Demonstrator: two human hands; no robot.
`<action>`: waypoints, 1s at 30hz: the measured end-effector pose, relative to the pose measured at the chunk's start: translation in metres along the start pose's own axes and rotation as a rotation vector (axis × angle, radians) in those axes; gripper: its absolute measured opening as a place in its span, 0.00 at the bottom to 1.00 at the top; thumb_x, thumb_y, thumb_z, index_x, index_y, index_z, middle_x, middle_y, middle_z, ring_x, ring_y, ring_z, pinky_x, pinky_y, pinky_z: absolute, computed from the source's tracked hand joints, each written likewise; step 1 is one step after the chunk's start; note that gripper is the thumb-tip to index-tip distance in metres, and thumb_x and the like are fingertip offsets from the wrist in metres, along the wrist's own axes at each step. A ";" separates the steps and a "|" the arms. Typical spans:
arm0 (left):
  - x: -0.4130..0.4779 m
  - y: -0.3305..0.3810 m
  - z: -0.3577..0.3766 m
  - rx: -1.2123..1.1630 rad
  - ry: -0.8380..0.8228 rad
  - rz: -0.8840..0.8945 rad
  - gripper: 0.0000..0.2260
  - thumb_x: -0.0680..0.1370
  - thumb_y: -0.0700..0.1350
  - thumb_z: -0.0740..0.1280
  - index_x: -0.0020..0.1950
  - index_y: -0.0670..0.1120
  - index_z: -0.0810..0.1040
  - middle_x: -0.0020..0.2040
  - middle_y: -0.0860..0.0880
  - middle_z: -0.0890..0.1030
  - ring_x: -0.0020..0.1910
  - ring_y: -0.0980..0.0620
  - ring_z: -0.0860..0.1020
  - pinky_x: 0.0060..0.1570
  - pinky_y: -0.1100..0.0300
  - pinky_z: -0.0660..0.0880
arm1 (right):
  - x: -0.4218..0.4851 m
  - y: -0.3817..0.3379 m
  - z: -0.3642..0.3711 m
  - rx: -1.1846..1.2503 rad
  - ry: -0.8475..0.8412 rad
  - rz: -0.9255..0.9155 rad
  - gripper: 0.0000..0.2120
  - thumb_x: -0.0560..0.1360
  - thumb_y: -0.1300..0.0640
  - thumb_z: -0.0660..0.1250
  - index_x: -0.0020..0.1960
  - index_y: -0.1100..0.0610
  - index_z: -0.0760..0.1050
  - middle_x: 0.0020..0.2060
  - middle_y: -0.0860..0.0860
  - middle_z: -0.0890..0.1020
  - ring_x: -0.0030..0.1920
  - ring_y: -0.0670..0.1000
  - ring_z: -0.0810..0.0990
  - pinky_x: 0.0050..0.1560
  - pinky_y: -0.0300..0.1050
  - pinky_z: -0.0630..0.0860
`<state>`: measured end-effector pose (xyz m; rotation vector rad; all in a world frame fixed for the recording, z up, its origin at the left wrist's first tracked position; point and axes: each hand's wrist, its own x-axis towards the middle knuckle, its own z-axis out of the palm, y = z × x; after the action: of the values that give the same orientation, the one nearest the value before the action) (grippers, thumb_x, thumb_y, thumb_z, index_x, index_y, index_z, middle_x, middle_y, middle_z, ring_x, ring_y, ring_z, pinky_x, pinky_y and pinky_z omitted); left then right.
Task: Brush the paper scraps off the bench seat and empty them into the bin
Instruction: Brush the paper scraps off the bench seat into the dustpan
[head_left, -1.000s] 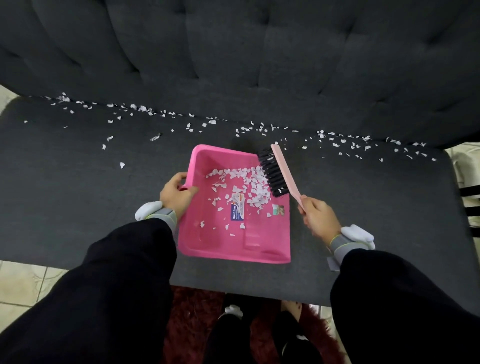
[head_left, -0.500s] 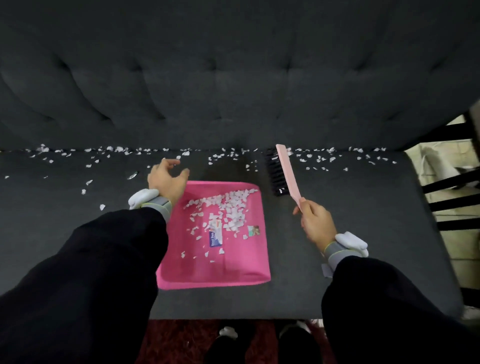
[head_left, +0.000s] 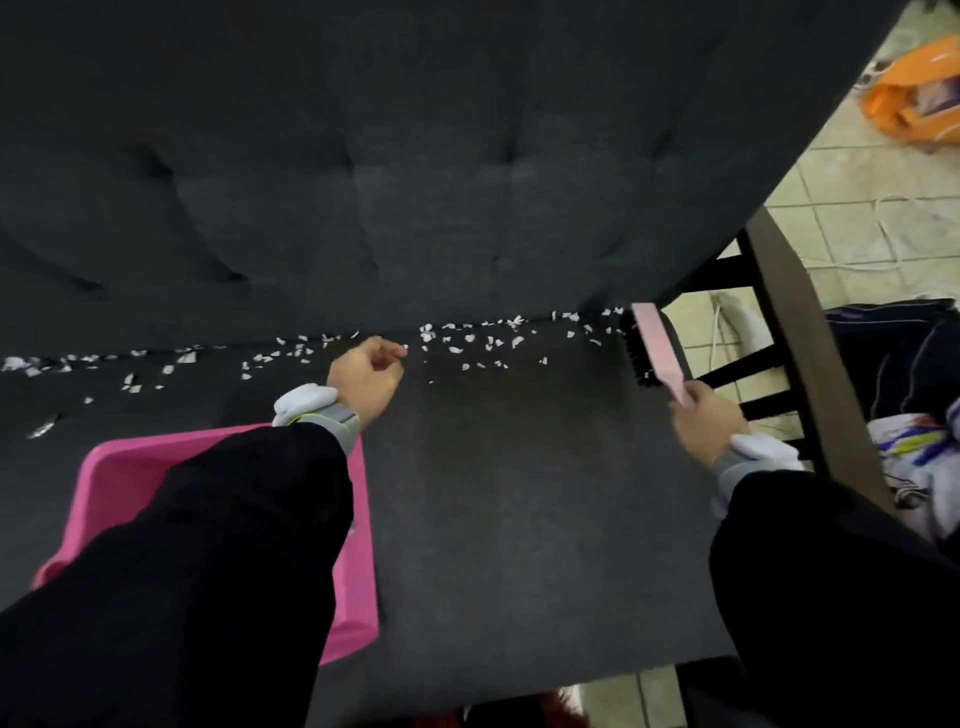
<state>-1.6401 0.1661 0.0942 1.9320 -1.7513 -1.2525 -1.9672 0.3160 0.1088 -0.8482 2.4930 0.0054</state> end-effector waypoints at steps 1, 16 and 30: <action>0.004 0.001 0.007 0.008 -0.014 0.001 0.09 0.74 0.39 0.65 0.51 0.48 0.81 0.47 0.48 0.83 0.49 0.50 0.78 0.47 0.65 0.68 | 0.013 0.008 -0.002 -0.030 -0.021 0.037 0.21 0.79 0.53 0.59 0.70 0.55 0.66 0.60 0.64 0.77 0.59 0.66 0.75 0.56 0.52 0.72; 0.051 -0.006 0.014 -0.016 -0.101 0.029 0.08 0.74 0.38 0.65 0.47 0.50 0.81 0.47 0.45 0.84 0.50 0.47 0.80 0.57 0.55 0.74 | 0.015 -0.055 0.067 -0.100 -0.064 -0.077 0.21 0.80 0.57 0.56 0.72 0.57 0.63 0.54 0.65 0.80 0.56 0.65 0.77 0.53 0.51 0.73; 0.047 -0.024 -0.002 -0.027 -0.143 0.042 0.09 0.74 0.38 0.66 0.43 0.53 0.79 0.45 0.45 0.83 0.49 0.46 0.80 0.58 0.53 0.74 | -0.012 -0.044 0.063 -0.065 -0.032 -0.046 0.24 0.79 0.59 0.55 0.75 0.57 0.56 0.54 0.68 0.78 0.56 0.69 0.76 0.54 0.55 0.71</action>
<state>-1.6268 0.1287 0.0589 1.8222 -1.8214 -1.4235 -1.9049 0.2971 0.0659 -0.9250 2.4547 0.0839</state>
